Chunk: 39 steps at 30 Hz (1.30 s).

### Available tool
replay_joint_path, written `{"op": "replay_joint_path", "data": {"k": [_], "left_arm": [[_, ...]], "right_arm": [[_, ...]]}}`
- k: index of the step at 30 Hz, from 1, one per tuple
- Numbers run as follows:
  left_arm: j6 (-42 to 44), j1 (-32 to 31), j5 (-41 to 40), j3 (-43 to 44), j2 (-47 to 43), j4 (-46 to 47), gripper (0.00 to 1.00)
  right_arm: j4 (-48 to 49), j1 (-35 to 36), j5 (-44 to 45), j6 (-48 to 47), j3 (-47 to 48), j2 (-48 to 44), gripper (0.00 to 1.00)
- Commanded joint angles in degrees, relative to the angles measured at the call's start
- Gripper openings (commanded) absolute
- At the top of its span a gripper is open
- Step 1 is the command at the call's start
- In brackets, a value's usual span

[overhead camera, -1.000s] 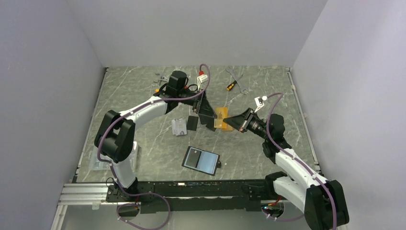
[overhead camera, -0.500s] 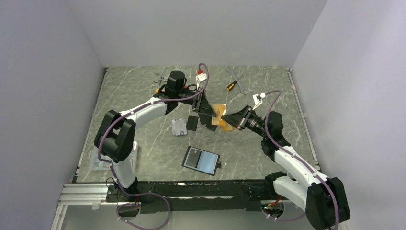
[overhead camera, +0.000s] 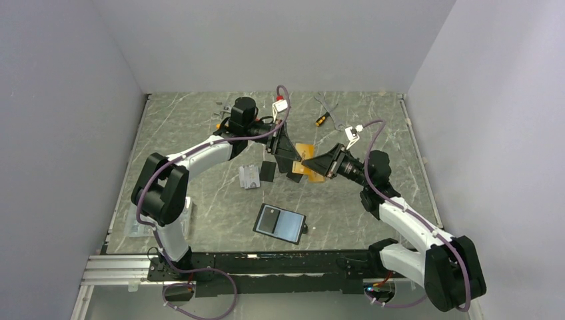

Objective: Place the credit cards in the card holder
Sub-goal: Pick up the credit card from the center of the board, then turn over the card slot in the card holder.

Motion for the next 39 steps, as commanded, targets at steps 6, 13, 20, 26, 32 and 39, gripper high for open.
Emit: {"op": "replay_joint_path", "data": {"k": [6, 13, 20, 26, 32, 39], "left_arm": [[3.1, -0.6, 3.0, 1.0, -1.6, -1.9, 0.0], [8.4, -0.6, 2.5, 1.9, -2.1, -8.6, 0.0], [24.2, -0.6, -0.9, 4.5, -4.1, -29.2, 0.41], [56.1, -0.6, -12.0, 5.8, -4.0, -56.6, 0.5], [75.2, -1.4, -26.3, -2.5, -5.4, -63.3, 0.5], [80.3, -7.4, -35.7, -10.0, -7.7, -60.4, 0.48]], "right_arm": [[7.7, -0.5, -1.5, 3.1, 5.8, 4.1, 0.23], [8.0, -1.1, -1.3, 4.6, 5.7, 3.4, 0.0], [-9.2, -2.0, 3.2, -1.6, 4.5, -4.4, 0.0], [-25.8, 5.1, 10.6, -3.6, -0.6, -8.7, 0.0], [-33.7, 23.9, 23.2, 1.0, -4.9, -5.3, 0.0], [-39.2, 32.0, 28.5, 7.2, -9.9, -7.1, 0.0]]}}
